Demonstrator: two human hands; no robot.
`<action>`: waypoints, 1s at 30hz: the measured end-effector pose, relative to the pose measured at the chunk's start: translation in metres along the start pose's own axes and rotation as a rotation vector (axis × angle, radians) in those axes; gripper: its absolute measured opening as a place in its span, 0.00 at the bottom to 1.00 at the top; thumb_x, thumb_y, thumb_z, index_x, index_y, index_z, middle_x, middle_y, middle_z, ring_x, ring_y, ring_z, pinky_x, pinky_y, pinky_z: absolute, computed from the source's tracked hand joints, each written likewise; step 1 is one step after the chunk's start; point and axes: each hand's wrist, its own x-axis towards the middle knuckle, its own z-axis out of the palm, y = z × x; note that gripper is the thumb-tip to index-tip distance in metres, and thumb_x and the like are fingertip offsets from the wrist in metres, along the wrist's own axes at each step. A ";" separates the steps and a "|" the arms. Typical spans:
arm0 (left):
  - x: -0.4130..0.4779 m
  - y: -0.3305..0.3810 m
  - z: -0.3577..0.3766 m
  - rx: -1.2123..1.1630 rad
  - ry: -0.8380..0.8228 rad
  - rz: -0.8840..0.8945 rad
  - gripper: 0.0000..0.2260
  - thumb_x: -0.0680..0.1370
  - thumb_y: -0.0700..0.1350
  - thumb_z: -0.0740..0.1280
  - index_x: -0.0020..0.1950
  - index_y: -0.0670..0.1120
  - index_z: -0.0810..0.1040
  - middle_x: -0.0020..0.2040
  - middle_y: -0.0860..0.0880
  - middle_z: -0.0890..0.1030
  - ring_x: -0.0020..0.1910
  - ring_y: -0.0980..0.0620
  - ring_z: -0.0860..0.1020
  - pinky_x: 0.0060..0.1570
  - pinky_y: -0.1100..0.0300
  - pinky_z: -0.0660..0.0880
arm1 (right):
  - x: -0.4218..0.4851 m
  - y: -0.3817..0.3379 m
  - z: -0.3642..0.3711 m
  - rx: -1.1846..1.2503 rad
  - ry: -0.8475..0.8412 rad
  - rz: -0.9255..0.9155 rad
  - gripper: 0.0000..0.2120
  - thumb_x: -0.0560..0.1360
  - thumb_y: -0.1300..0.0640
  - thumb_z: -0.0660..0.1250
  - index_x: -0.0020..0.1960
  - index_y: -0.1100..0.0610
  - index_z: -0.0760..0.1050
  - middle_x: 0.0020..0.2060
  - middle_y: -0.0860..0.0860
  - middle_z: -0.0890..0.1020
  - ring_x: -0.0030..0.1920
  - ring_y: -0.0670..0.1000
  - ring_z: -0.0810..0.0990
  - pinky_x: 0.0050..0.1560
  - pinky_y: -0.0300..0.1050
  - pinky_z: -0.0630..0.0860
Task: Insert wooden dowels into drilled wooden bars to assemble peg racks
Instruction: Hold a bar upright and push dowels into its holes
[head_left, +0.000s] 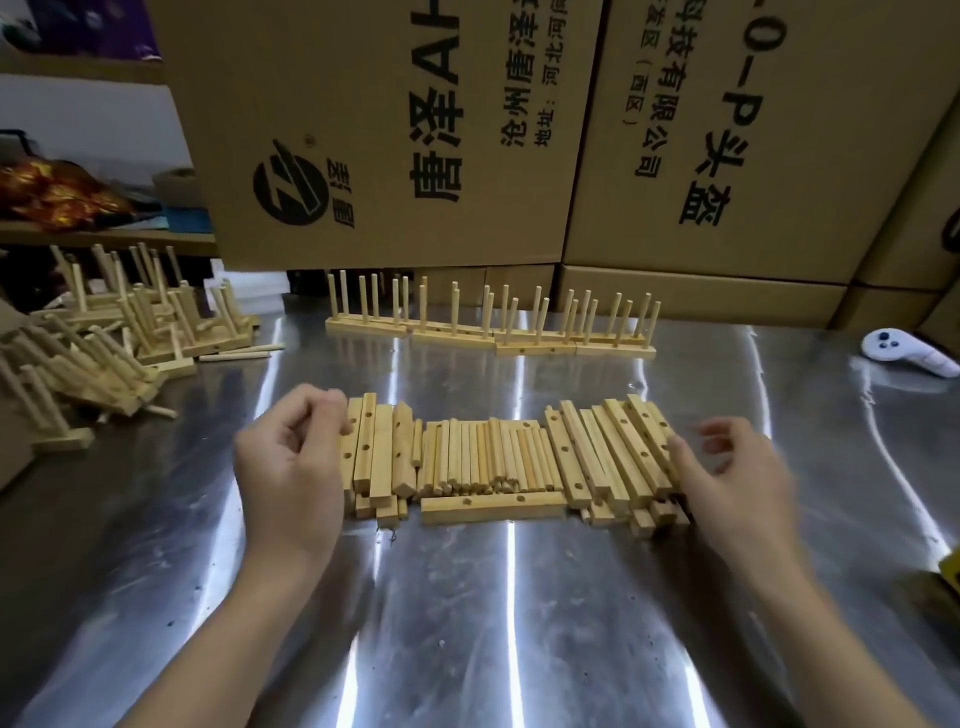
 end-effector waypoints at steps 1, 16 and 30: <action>0.005 -0.003 -0.001 0.001 0.033 -0.007 0.14 0.81 0.46 0.66 0.35 0.46 0.75 0.26 0.54 0.66 0.27 0.55 0.62 0.27 0.58 0.56 | 0.001 0.003 -0.002 0.017 -0.006 0.017 0.12 0.78 0.42 0.71 0.58 0.46 0.76 0.49 0.46 0.81 0.50 0.51 0.79 0.50 0.55 0.79; 0.006 -0.007 -0.003 0.002 0.030 0.040 0.15 0.81 0.47 0.65 0.34 0.49 0.76 0.24 0.54 0.67 0.25 0.56 0.61 0.26 0.61 0.57 | 0.005 -0.001 -0.008 0.138 -0.058 0.109 0.07 0.77 0.55 0.75 0.54 0.50 0.81 0.40 0.44 0.83 0.44 0.46 0.82 0.40 0.44 0.73; -0.020 0.005 0.007 0.202 -0.167 0.255 0.18 0.83 0.46 0.65 0.34 0.42 0.73 0.26 0.47 0.68 0.28 0.48 0.67 0.28 0.57 0.62 | 0.009 -0.002 -0.015 0.319 0.057 0.223 0.07 0.76 0.56 0.78 0.53 0.54 0.85 0.38 0.54 0.85 0.33 0.50 0.80 0.34 0.44 0.73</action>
